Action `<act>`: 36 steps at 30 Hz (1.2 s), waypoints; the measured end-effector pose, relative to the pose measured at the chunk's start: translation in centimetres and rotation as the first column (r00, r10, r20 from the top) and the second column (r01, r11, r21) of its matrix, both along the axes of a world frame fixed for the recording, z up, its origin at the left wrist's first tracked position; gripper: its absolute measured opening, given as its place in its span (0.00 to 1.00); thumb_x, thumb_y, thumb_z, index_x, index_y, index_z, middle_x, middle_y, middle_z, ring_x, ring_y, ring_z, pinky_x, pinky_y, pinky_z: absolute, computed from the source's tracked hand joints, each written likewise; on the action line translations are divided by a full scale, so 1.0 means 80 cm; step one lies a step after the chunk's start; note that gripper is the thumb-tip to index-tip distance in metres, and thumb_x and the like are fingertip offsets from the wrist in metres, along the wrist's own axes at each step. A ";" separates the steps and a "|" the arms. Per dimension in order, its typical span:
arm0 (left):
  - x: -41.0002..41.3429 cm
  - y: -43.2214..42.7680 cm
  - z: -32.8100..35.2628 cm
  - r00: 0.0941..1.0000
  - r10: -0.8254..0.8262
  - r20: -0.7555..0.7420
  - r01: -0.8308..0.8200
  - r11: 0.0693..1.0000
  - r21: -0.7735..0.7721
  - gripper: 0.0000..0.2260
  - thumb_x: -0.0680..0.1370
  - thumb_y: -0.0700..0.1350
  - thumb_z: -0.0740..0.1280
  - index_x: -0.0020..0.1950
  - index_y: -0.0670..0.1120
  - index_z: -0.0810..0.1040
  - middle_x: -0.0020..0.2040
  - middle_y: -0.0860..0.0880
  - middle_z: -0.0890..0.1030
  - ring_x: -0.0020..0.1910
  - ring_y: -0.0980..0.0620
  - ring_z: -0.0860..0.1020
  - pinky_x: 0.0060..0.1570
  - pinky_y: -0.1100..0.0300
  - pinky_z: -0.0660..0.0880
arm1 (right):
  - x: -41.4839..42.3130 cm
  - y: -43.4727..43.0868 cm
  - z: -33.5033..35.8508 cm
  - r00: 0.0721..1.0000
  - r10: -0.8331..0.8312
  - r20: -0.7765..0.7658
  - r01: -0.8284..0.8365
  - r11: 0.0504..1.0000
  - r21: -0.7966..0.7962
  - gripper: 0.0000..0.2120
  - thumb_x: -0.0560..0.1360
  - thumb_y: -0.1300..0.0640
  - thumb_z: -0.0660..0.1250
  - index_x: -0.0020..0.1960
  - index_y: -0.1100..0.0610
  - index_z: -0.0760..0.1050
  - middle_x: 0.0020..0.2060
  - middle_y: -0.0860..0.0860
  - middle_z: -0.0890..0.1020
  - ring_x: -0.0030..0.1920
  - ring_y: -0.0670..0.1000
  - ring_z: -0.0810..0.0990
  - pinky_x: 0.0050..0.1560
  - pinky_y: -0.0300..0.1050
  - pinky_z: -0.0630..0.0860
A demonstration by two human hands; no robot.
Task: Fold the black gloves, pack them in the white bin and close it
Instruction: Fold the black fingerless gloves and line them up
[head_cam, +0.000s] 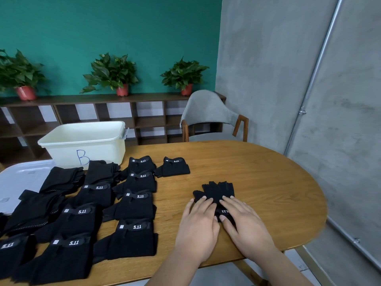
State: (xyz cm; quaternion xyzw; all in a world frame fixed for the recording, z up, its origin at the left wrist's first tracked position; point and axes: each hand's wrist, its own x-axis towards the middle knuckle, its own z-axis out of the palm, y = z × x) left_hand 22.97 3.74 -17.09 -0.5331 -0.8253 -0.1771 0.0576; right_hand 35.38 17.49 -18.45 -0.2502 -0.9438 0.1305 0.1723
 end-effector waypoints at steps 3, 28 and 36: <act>-0.001 0.001 0.000 1.000 0.016 0.003 -0.016 1.000 -0.019 0.38 0.79 0.57 0.34 0.84 0.51 0.64 0.84 0.54 0.63 0.84 0.57 0.52 0.84 0.51 0.42 | 0.000 0.000 -0.001 1.000 0.001 -0.004 -0.001 1.000 -0.009 0.26 0.85 0.37 0.54 0.81 0.39 0.63 0.79 0.33 0.61 0.80 0.34 0.50 0.82 0.42 0.51; -0.014 -0.009 0.001 0.902 0.054 0.428 -0.201 0.931 0.304 0.12 0.85 0.49 0.66 0.68 0.59 0.79 0.61 0.64 0.76 0.66 0.59 0.70 0.71 0.55 0.67 | 0.020 -0.015 0.034 0.959 -0.075 -0.273 -0.028 0.934 -0.356 0.28 0.75 0.37 0.74 0.71 0.34 0.70 0.60 0.29 0.79 0.61 0.31 0.75 0.60 0.33 0.71; -0.013 -0.011 0.003 0.880 0.089 0.467 -0.268 0.905 0.332 0.12 0.83 0.61 0.65 0.66 0.63 0.79 0.54 0.63 0.75 0.61 0.56 0.71 0.62 0.57 0.69 | 0.020 -0.012 0.037 0.915 -0.195 -0.352 0.018 0.893 -0.449 0.08 0.80 0.54 0.72 0.56 0.41 0.81 0.45 0.35 0.86 0.49 0.38 0.83 0.53 0.40 0.78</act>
